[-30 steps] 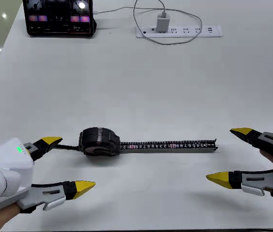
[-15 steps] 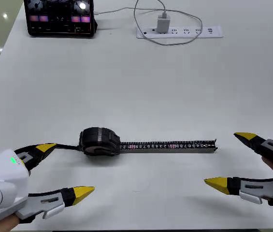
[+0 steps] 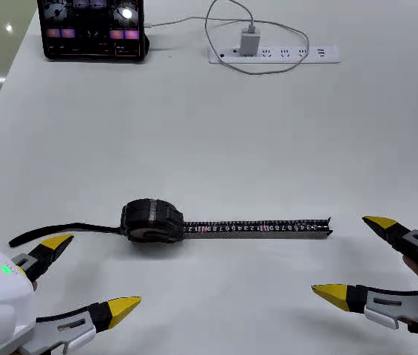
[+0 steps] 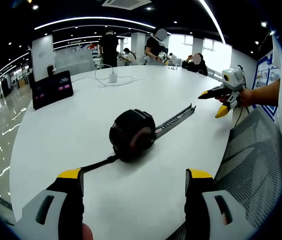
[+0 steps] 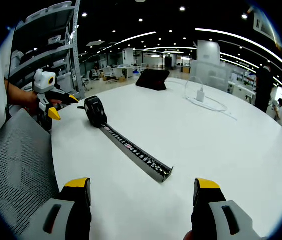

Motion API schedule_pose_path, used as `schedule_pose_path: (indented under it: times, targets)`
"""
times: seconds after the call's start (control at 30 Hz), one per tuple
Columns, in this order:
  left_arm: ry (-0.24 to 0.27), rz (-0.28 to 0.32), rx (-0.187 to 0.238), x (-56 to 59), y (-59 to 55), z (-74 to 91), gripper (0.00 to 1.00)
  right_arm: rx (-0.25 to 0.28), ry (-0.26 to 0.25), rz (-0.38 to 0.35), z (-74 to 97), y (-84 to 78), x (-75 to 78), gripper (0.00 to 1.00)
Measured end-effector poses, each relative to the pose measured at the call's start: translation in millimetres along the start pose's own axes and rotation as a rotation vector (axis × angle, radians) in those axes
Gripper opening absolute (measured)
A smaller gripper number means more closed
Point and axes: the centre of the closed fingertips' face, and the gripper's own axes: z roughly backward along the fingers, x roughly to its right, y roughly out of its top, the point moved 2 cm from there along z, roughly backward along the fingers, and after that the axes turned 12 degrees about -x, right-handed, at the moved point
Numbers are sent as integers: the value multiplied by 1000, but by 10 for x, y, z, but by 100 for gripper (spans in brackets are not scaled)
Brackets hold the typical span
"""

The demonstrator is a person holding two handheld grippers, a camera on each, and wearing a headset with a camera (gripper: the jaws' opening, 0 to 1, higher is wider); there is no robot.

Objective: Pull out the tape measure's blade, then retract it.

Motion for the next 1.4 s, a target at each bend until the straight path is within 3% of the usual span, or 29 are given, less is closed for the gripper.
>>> schedule_pose_path:
  times: [0.2, 0.5, 1.4]
  targets:
    - [16, 11, 0, -22, -46, 0, 81, -2, 4, -11, 0, -47, -32, 84]
    - [13, 38, 10, -27, -33, 5, 81, -3, 0, -22, -8, -75, -27, 84]
    - [11, 44, 21, -4, 14, 7, 81, 8, -2, -30, 23, -34, -50, 84]
